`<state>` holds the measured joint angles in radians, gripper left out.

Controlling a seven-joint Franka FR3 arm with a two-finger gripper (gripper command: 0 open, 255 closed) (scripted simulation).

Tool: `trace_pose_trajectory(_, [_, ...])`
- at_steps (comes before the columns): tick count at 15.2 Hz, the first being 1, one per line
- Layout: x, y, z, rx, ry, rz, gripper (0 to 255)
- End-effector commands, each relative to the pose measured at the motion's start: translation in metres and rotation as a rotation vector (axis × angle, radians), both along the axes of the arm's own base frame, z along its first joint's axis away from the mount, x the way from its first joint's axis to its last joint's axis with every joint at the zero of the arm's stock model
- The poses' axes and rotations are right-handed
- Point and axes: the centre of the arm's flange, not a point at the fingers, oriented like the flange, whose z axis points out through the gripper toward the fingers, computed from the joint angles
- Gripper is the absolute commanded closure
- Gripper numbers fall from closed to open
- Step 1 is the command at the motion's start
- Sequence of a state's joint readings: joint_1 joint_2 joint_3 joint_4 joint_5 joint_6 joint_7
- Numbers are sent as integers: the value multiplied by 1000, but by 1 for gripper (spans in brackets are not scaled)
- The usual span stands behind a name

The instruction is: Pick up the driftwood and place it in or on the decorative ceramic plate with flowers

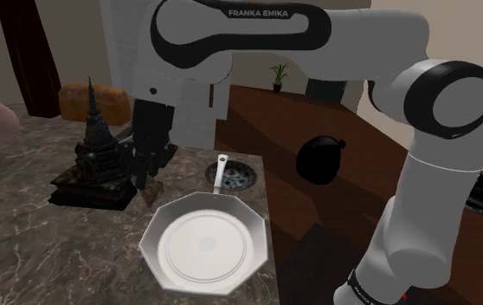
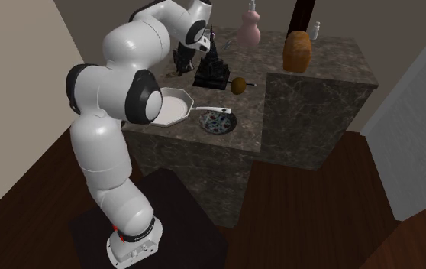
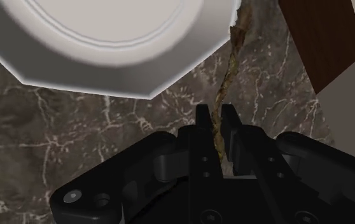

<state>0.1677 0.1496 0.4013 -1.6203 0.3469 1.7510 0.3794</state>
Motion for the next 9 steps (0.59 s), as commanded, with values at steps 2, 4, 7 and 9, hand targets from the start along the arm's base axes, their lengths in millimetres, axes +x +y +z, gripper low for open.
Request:
trace_pose_trajectory(2, [2, -40, -3, 1, 0, 1, 255])
trace_pose_trajectory(4, [3, -66, -2, 1, 0, 1, 255])
trace_pose_trajectory(7, [4, -106, -2, 1, 0, 1, 255])
trace_pose_trajectory(9, [4, -132, -2, 1, 0, 1, 255])
